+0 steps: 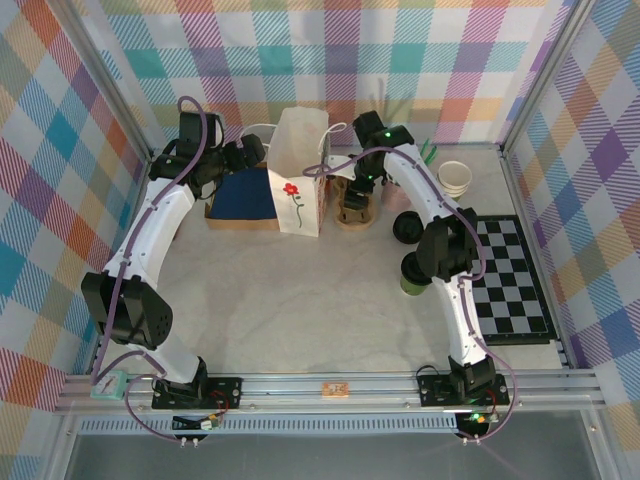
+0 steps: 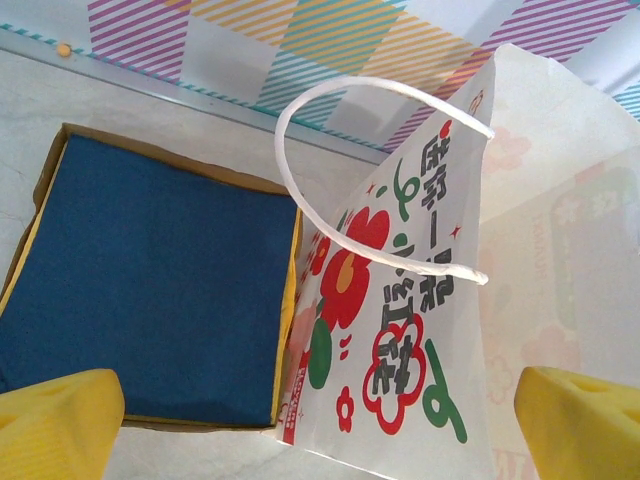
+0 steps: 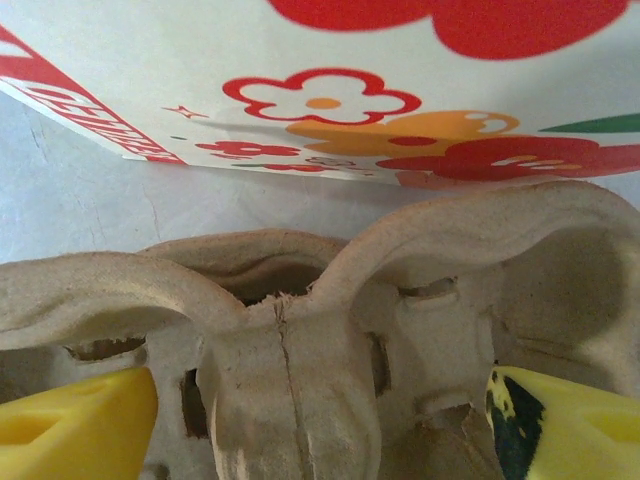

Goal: Pack the takeout coffee

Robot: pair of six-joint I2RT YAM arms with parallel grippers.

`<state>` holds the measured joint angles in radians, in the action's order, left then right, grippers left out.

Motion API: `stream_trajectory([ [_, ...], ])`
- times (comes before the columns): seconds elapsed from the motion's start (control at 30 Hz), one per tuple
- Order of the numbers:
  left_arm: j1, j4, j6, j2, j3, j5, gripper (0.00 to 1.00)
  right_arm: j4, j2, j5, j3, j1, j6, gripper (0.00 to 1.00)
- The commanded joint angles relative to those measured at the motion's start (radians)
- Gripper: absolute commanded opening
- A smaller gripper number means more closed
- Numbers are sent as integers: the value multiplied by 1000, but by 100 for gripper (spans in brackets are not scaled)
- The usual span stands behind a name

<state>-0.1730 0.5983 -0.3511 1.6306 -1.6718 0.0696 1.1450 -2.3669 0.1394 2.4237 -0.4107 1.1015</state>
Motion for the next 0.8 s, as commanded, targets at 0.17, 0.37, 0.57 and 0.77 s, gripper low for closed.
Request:
stream_trajectory([
  [0.17,23,-23,-14,16,15,10,100,10,-12,31,-15,15,16,80],
  [0.37,24,-23,-16,16,15,10,100,8,-21,43,-23,15,10,74],
  [0.57,24,-25,-17,20,15,9,100,9,-27,41,-25,13,9,69],
  [0.77,24,-26,-19,21,15,8,100,13,-26,40,-29,12,10,57],
])
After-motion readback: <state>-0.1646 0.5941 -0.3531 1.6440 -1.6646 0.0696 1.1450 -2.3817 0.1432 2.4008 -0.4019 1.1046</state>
